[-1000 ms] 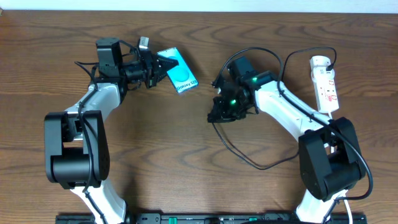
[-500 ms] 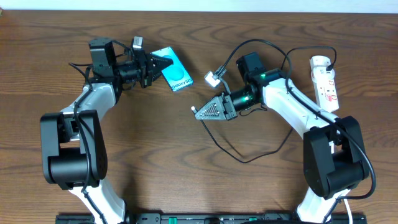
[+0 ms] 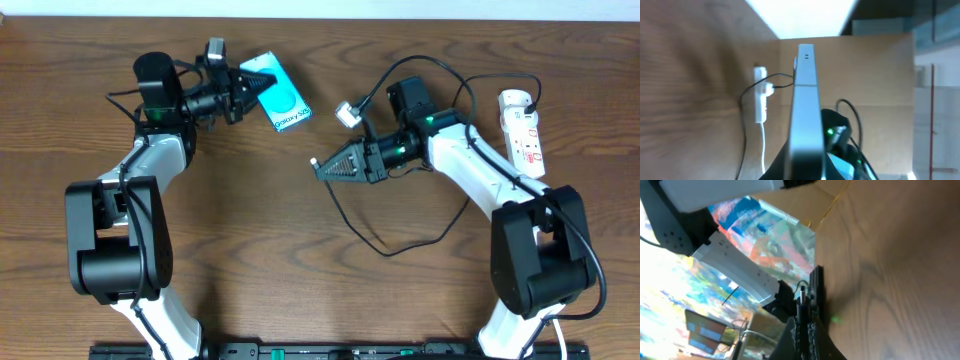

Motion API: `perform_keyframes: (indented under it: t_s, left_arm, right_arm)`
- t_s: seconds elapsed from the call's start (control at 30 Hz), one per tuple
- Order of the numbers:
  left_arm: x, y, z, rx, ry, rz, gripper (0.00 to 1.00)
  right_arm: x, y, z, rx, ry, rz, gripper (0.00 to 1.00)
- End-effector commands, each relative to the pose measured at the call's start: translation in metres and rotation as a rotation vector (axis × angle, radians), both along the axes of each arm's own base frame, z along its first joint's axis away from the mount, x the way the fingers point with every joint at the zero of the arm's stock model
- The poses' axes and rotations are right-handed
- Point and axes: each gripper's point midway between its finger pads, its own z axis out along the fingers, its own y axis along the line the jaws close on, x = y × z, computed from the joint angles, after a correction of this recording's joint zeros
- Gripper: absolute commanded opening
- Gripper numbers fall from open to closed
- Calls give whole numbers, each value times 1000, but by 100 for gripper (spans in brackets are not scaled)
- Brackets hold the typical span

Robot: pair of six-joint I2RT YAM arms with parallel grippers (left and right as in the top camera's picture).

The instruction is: Plug charger to phone and switch on socket

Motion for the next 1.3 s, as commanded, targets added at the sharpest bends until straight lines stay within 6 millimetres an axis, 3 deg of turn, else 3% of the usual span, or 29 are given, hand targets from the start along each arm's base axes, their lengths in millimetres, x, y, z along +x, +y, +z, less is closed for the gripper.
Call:
perform_keyframes:
  t_s: [0.0, 0.2, 0.67, 1.27]
  left_arm:
    - [-3, 0, 20, -70, 56, -30, 7]
    - [-4, 0, 38, -99, 20, -34, 7]
    - [2, -1, 46, -108, -25, 6, 7]
    - [7, 2, 53, -109, -90, 48, 7]
  right_arm:
    - [15, -4, 7, -5, 60, -27, 1]
    - [30, 0, 11, -30, 77, -58, 1]
    - [73, 18, 42, -31, 74, -188, 1]
    - [68, 26, 44, -26, 65, -172, 1]
